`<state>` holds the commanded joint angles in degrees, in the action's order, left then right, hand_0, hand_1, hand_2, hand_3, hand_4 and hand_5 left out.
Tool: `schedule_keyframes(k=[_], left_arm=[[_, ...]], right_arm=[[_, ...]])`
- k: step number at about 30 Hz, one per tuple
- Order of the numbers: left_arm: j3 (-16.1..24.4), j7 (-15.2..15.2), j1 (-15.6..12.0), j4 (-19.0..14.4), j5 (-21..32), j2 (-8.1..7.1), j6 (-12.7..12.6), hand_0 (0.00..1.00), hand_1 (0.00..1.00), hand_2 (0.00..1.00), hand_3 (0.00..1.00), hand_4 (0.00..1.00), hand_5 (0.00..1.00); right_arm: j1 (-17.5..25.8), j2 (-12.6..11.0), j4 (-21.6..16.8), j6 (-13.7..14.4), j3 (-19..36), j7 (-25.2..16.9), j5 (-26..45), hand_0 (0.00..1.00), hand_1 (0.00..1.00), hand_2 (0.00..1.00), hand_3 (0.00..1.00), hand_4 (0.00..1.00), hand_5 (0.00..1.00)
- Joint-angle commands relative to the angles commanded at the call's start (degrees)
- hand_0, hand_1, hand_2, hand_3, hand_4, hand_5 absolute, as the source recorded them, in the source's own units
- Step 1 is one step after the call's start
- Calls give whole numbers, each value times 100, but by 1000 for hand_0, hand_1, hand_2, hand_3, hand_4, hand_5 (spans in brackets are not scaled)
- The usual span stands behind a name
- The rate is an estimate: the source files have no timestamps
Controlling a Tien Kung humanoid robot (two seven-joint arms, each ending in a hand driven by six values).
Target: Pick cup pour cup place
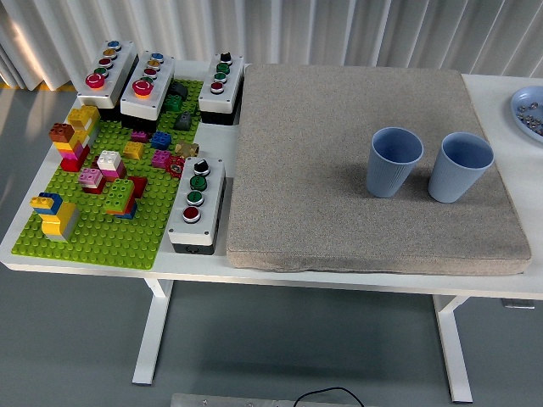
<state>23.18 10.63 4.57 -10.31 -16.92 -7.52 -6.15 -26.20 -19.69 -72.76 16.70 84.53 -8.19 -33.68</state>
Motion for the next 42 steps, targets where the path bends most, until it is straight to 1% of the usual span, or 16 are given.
schedule_keyframes(k=[8, 17, 29, 30, 35, 36, 41, 42], left_arm=[[17, 1, -4, 0, -18, -1, 1, 731, 778, 821, 683, 507, 960], [155, 9, 11, 0, -145, 2, 0, 731, 777, 821, 683, 507, 960], [21, -39, 23, 0, -13, 9, 0, 731, 777, 821, 682, 507, 959], [11, -43, 25, 0, -5, 7, 0, 731, 777, 821, 681, 507, 960], [1, -48, 33, 0, 11, 7, 1, 731, 777, 821, 681, 507, 960], [0, -49, 34, 0, 13, 7, 0, 731, 777, 820, 681, 506, 959], [-66, -63, 39, 0, 81, 5, 1, 731, 777, 820, 681, 506, 959], [-73, -66, 42, 0, 93, 6, -1, 731, 777, 821, 682, 506, 959]], right_arm=[[9, -8, -8, -99, -36, 109, -107, 899, 855, 902, 870, 787, 998], [2, -20, -15, -90, -23, 95, -152, 899, 853, 902, 876, 782, 998], [-1, -33, -26, -169, -52, 156, -148, 892, 841, 896, 871, 764, 998], [-5, -32, -28, -171, -54, 165, -154, 886, 835, 890, 861, 741, 945], [-26, -26, -34, -186, -74, 176, -163, 886, 835, 890, 861, 741, 945], [-28, -26, -33, -190, -77, 178, -161, 882, 833, 883, 856, 731, 919], [-41, -20, -30, -221, -119, 186, -141, 882, 833, 883, 856, 731, 919], [-46, -17, -23, -226, -134, 181, -116, 874, 821, 865, 837, 692, 820]])
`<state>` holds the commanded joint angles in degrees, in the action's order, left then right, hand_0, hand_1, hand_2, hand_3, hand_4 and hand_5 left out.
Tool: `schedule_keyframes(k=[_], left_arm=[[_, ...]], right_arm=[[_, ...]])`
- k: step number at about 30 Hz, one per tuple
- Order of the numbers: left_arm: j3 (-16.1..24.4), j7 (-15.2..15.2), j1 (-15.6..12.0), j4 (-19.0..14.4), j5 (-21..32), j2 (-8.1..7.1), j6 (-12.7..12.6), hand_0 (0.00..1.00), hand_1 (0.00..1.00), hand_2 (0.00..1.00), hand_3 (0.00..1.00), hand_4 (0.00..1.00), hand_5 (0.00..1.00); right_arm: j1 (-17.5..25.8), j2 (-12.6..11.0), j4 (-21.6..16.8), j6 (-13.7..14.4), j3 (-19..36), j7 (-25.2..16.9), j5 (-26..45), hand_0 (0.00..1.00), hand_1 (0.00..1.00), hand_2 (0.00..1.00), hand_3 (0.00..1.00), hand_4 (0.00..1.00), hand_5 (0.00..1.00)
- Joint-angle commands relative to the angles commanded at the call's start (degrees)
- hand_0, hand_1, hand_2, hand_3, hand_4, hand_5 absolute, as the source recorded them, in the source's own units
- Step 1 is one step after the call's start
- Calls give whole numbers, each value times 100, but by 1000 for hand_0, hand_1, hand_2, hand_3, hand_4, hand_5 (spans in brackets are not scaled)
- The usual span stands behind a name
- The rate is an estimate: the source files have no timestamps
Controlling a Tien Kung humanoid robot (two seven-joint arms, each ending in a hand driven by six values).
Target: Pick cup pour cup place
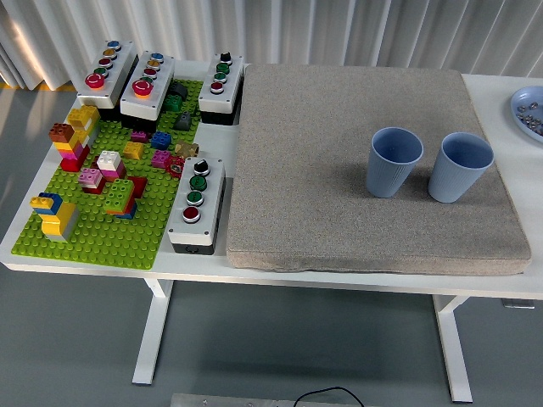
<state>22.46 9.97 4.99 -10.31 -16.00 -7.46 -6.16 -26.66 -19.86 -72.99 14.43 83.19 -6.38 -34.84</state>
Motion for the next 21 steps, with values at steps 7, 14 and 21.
schedule_keyframes(k=[7, 14, 21], left_arm=[[-86, -17, -6, -2, 73, -9, -4, 730, 775, 821, 682, 507, 960], [-65, -17, -38, -1, 26, -22, -7, 731, 775, 820, 683, 506, 960], [-55, -17, -22, 0, 18, -17, -9, 731, 776, 821, 684, 506, 960]], right_arm=[[-12, 44, 27, -102, -92, 76, -28, 865, 805, 833, 808, 689, 814], [-10, 67, 23, -118, -159, 73, -70, 862, 806, 832, 805, 698, 826], [-47, 66, 29, -113, -147, 83, -81, 864, 806, 833, 805, 710, 859]])
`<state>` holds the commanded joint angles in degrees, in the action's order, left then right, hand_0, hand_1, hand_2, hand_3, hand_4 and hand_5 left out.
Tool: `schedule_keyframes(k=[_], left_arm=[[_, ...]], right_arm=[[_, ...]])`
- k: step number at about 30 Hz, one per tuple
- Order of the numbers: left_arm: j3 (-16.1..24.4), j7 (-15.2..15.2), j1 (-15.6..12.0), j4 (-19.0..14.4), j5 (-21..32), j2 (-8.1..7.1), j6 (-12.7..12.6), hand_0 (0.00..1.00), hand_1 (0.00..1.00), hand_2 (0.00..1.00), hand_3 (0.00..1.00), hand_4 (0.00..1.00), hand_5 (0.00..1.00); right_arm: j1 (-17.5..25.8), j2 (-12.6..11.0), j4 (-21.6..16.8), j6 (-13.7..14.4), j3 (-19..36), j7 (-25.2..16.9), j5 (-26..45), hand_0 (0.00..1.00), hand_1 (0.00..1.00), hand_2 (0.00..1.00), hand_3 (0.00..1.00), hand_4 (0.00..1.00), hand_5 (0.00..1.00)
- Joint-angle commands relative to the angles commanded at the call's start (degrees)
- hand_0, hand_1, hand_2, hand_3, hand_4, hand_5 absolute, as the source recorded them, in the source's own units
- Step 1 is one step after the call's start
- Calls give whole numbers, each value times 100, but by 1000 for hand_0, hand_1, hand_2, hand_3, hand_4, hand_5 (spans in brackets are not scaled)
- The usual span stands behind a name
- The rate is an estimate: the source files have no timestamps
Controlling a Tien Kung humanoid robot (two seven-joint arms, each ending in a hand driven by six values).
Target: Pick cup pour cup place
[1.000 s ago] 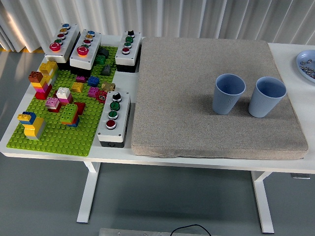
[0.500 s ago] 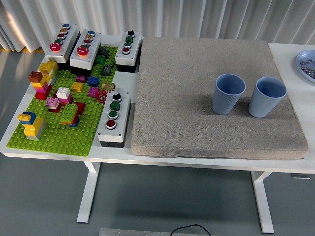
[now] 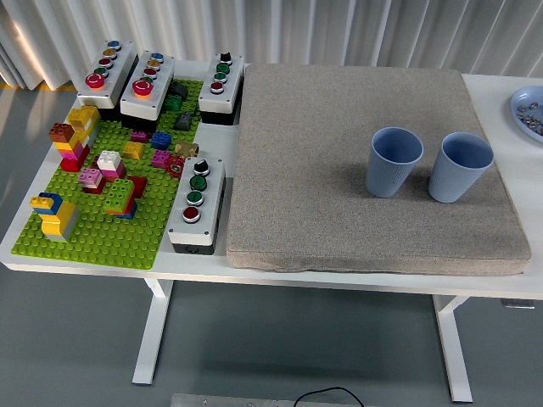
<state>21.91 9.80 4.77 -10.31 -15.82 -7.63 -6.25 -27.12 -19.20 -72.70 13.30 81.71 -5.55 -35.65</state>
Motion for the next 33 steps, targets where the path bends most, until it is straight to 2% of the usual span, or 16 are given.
schedule_keyframes(k=[8, 9, 33], left_arm=[[42, 2, 0, 0, -31, 4, -3, 732, 775, 821, 683, 505, 960], [62, 5, 5, 0, -50, 5, -3, 731, 776, 821, 684, 505, 960], [266, 54, 17, 0, -224, 18, -3, 725, 776, 821, 684, 503, 960]], right_arm=[[-11, -6, -2, 11, 33, 0, -18, 862, 805, 832, 804, 709, 848], [-13, -8, -3, 11, 38, 0, -15, 862, 806, 833, 804, 680, 798], [-28, -23, -7, 42, 90, -9, -29, 866, 810, 836, 801, 674, 789]])
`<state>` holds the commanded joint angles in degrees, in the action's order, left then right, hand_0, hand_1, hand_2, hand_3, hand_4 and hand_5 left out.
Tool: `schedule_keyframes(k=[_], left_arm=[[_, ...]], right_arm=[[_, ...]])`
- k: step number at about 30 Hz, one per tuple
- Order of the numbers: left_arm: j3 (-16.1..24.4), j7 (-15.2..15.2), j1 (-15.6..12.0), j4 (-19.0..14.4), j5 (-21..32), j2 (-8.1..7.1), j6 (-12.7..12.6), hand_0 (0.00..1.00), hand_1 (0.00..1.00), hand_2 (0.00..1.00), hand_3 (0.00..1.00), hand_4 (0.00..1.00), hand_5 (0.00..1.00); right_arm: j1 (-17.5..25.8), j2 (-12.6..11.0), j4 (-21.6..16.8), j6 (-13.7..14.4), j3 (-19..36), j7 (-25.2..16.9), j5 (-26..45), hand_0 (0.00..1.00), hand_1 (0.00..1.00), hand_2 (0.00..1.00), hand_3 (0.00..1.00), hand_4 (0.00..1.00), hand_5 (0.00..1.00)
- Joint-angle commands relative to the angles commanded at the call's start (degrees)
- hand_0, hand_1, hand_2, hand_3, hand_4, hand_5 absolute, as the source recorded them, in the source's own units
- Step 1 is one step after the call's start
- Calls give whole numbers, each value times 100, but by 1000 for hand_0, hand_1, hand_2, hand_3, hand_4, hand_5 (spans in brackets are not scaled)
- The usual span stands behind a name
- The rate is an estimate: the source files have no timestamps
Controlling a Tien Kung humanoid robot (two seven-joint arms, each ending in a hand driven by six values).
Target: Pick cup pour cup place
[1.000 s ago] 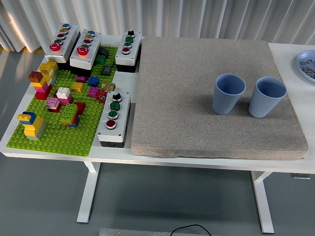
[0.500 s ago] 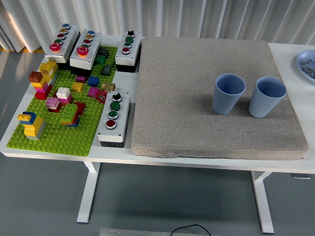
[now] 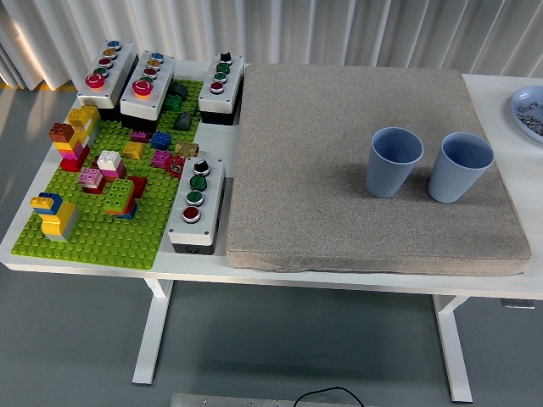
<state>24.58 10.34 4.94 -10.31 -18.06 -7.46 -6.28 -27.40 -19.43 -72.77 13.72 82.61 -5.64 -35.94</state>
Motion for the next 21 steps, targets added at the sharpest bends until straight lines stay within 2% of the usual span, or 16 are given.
schedule_keyframes(k=[21], left_arm=[[116, 21, -20, 0, -95, 10, -8, 726, 776, 821, 684, 502, 959]], right_arm=[[0, -6, -8, 34, -18, 19, -50, 867, 812, 835, 800, 674, 793]])
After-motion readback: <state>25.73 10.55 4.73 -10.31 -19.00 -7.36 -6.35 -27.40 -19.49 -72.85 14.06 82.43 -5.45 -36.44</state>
